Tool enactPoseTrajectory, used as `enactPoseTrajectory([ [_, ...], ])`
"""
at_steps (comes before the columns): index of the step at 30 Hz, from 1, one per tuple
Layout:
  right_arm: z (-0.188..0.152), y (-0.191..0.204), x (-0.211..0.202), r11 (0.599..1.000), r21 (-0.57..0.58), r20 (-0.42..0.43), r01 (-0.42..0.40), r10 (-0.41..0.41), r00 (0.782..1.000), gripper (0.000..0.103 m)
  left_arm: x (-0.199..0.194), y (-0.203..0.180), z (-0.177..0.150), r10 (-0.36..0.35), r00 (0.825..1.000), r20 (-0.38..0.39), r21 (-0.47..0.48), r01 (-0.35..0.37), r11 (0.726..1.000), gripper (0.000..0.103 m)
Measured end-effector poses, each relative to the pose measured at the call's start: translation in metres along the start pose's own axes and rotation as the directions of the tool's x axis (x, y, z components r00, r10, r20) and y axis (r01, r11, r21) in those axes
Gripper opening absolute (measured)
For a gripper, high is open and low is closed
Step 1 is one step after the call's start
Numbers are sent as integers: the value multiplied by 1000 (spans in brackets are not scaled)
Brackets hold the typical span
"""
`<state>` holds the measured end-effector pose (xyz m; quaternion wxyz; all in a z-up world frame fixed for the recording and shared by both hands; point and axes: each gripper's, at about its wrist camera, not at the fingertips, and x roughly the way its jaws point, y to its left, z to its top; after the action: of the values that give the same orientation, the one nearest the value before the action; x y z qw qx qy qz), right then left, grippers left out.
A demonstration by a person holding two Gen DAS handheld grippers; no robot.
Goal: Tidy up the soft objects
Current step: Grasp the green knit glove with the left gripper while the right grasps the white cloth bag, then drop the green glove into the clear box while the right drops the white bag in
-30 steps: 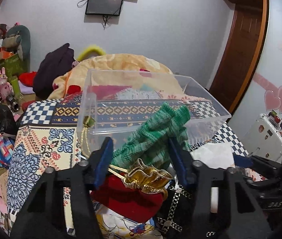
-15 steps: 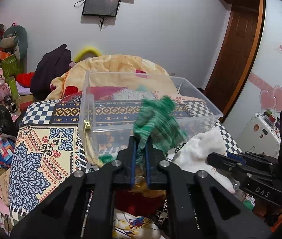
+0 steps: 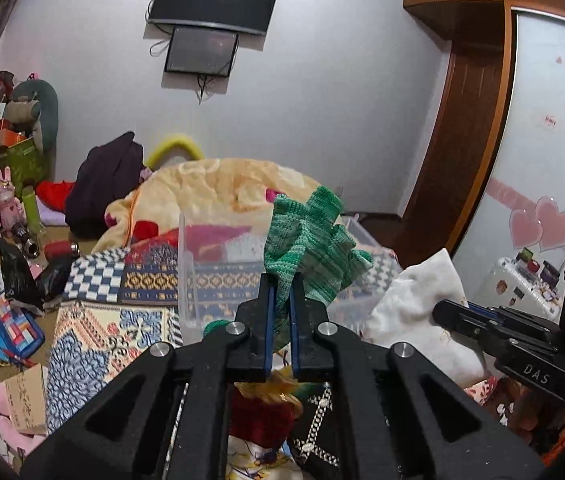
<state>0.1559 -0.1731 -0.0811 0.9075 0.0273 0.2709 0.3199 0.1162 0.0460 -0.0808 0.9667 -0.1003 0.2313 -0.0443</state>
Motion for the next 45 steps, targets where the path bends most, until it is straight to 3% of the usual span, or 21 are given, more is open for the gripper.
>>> enactPoseTrajectory([
  [8,27,-6,0,1000,2,76,25,-25,997,11,-5,4,29,22,998,65,17,-23,1000,6],
  [16,53,-11,20,999,-1,108,53,-53,993,11,16,10,47,66,995,81,33,-69,997,6],
  [21,59,-11,44,998,-5,80,69,-68,994,11,47,14,46,93,995,29,40,-94,995,6],
  [26,57,-8,68,995,-31,23,90,-89,996,11,82,25,38,87,993,-77,23,-85,996,6],
  [36,48,-13,111,994,-57,-147,94,-102,984,11,129,32,23,90,965,-246,43,-82,996,6],
  [42,42,-15,118,992,-71,-192,108,-120,974,13,130,30,17,89,957,-276,46,-80,996,7],
  [45,41,-16,116,992,-63,-198,113,-123,972,20,124,27,15,94,958,-272,63,-79,995,13],
])
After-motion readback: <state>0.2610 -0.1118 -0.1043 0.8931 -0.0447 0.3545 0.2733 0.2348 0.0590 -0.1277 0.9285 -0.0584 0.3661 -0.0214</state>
